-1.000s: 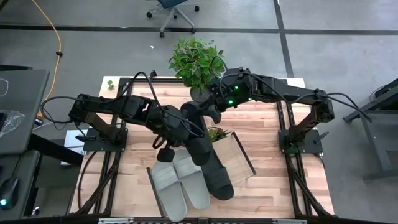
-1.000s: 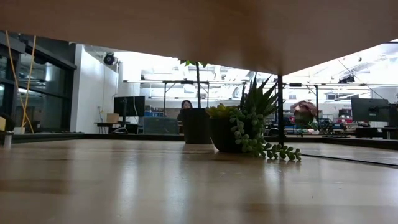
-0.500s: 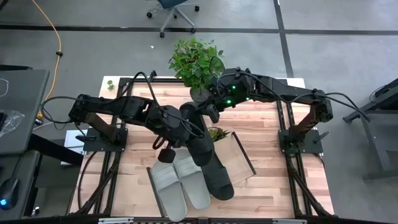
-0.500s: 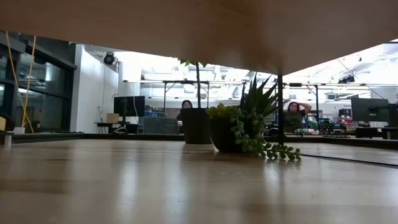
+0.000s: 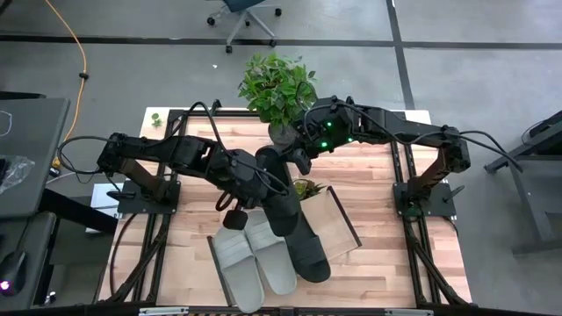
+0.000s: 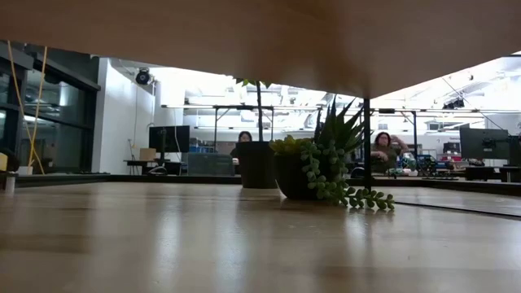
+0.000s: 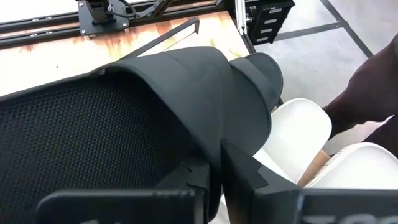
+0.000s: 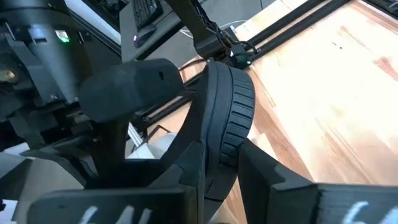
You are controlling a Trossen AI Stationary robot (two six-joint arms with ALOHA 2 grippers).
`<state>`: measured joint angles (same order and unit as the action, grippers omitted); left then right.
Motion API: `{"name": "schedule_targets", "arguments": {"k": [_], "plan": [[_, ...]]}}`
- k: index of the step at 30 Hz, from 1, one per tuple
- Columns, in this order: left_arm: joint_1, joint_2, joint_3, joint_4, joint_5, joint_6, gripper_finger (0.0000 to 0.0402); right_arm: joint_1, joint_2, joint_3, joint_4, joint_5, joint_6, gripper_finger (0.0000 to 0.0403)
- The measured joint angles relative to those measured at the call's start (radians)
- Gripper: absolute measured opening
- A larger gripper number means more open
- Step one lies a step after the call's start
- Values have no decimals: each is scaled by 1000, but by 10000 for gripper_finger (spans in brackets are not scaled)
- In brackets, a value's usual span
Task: Pick and place slides into the shelf
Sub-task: Put the black slipper on the shelf
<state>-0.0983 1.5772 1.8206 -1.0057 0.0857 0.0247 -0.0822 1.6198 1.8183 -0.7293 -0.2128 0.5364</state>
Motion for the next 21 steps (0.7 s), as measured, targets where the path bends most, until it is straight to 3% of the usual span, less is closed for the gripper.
{"name": "schedule_targets", "arguments": {"k": [13,21], "plan": [[50,-5,2,-6,0,24,69,1,-42,-2,-185,95,-37,45],[60,-4,41,-13,18,55,73,0,-95,-3,-247,133,-19,45]]}}
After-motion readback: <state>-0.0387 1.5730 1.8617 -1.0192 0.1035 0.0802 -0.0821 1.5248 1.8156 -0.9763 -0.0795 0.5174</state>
